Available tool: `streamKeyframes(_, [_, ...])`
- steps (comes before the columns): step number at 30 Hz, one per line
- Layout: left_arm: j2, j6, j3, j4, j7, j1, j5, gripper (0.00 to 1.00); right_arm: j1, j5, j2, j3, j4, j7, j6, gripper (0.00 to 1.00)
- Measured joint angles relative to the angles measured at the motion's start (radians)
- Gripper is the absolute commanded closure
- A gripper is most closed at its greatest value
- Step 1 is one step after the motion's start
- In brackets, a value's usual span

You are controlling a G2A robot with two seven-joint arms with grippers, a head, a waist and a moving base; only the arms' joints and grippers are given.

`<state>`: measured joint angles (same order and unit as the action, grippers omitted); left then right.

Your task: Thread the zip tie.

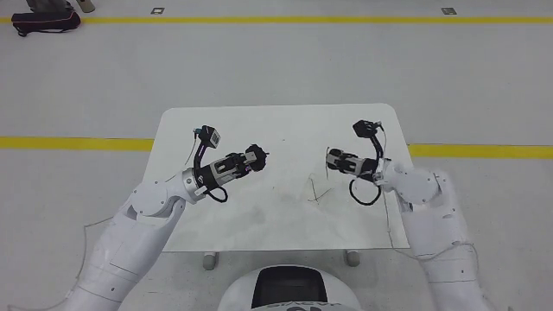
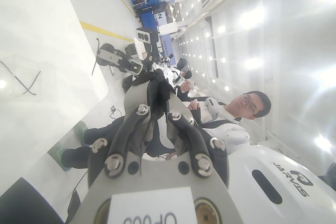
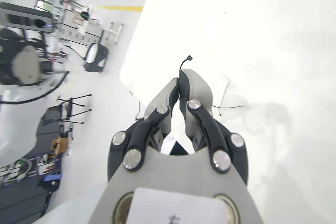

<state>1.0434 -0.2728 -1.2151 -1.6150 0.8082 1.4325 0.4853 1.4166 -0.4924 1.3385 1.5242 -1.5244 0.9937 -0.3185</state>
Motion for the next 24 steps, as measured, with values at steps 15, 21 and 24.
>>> streamKeyframes(15, [0.000, 0.000, 0.000, 0.000, 0.000, 0.000, 0.000, 1.00, -0.014, 0.282, -0.018, 0.025, 0.034, 0.051, -0.021, 1.00])
streamKeyframes(21, [0.001, 0.007, 0.004, 0.000, -0.023, 0.006, -0.003, 1.00, 0.024, 0.359, -0.021, 0.040, 0.002, 0.007, -0.021, 1.00])
streamKeyframes(24, [0.002, 0.002, 0.008, -0.005, -0.070, 0.024, -0.015, 1.00, 0.077, 0.482, -0.028, 0.086, -0.059, -0.011, -0.021, 1.00])
